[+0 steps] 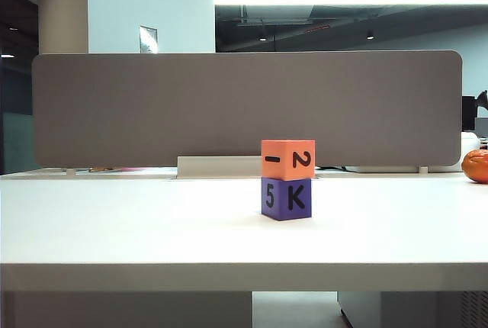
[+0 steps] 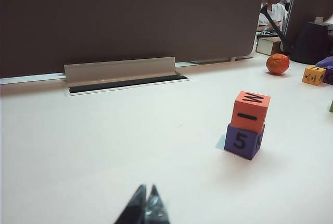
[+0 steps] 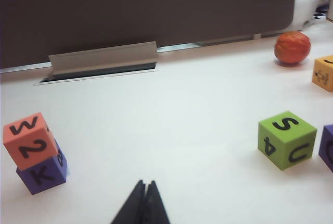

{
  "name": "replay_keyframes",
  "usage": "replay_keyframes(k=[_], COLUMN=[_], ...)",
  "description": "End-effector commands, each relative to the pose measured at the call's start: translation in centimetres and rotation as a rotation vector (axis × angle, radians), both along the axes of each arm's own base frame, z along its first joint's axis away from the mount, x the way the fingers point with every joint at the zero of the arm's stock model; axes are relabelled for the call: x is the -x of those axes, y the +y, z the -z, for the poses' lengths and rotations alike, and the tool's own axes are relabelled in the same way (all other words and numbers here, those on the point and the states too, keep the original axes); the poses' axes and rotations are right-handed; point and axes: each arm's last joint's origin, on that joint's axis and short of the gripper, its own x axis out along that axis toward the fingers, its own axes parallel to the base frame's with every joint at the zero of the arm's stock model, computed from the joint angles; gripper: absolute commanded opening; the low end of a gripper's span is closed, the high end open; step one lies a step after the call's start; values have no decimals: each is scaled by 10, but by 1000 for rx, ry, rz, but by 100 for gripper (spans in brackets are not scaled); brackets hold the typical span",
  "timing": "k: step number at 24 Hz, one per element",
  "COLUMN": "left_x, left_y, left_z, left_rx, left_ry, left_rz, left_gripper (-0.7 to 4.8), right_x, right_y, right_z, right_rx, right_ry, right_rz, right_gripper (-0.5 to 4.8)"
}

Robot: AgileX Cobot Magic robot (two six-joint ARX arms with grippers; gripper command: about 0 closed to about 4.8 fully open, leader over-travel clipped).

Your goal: Stack one letter block on top of another letter block.

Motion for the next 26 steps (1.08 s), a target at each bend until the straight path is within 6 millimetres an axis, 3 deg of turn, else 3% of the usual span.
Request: replay_keyframes(k=[1, 12, 26], left_x=[0, 0, 0], left_y=[0, 0, 0], left_z=[-2, -2, -2], left_rx=[2, 2, -15], left_ry=[-10, -3, -15], left_rz=[7, 7, 7], left_gripper=[-5, -6, -6], right_x=[-1, -9, -9], right_y=[-2, 1, 1], right_z=[8, 40, 39], right_rx=[2, 28, 32], right_ry=[13, 50, 43], right_rz=[60, -10, -2], right_gripper=[-7, -6, -6])
